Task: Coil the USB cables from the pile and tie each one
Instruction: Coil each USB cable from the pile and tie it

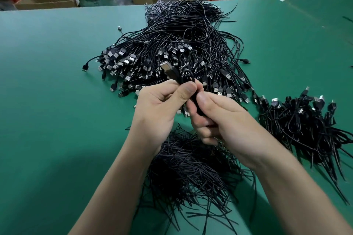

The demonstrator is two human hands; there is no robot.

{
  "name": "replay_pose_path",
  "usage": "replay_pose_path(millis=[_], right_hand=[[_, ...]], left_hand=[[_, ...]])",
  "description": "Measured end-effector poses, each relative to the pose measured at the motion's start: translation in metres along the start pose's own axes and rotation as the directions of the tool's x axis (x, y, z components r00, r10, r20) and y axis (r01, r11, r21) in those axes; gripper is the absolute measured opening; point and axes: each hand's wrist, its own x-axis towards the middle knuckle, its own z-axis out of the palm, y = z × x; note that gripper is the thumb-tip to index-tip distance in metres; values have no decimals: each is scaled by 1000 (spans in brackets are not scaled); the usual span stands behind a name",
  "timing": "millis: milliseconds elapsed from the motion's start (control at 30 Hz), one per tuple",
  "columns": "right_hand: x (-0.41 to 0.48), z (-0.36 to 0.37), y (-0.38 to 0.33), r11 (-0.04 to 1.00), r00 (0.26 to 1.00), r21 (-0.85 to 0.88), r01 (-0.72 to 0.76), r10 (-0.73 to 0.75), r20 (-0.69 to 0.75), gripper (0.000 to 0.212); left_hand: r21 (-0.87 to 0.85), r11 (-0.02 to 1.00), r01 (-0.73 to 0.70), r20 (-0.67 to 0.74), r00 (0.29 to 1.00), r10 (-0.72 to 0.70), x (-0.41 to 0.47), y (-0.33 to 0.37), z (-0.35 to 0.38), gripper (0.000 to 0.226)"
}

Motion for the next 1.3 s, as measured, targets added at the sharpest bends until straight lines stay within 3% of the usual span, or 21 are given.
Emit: replay_pose_path(millis=[100, 167, 233, 300, 367, 433, 600, 867, 1033, 1100, 1200, 1300], right_hand=[[4, 4, 3, 963, 981, -246, 113, -148, -128, 37], [6, -1, 1, 920, 955, -371, 125, -213, -208, 35], [5, -10, -1, 886, 922, -453, 95, -250, -295, 35], [4, -20, -3, 871, 892, -487, 62, -267, -364, 36], [3, -26, -3, 868, 874, -494, 39, -269, -404, 36], [2, -30, -4, 870, 869, -492, 36, -270, -415, 36], [1, -30, -6, 865, 882, -498, 52, -274, -384, 36], [1, -28, -5, 863, 913, -502, 53, -245, -326, 37], [2, -28, -3, 878, 922, -474, 59, -231, -312, 35], [2, -28, -3, 888, 925, -456, 62, -223, -309, 35], [2, -26, -4, 904, 930, -418, 91, -227, -288, 35], [1, -22, -4, 922, 937, -364, 127, -232, -260, 36]], left_hand=[[11, 1000, -23, -12, 1000, 23, 1, 3, 3, 27], [207, 978, -25, -7, 1000, 28, 1, 6, 0, 13], [574, 819, 6, 49, 998, -42, 1, 10, -6, 7], [836, 547, -42, 207, 947, -244, -2, 15, -6, 16], [921, 380, -87, 279, 829, -485, -6, 18, 5, 21], [956, 267, -122, 262, 765, -589, -10, 17, 16, 22], [975, 171, -141, 216, 773, -596, -9, 13, 21, 9], [949, 279, -149, 270, 842, -467, -8, 12, 4, 14], [911, 379, -165, 291, 907, -304, -6, 9, -7, 13], [867, 473, -153, 294, 926, -238, -6, 10, -11, 12], [668, 743, -42, 242, 956, -163, -5, 13, -16, 10], [575, 818, 35, 210, 959, -188, -4, 16, -22, 9]])
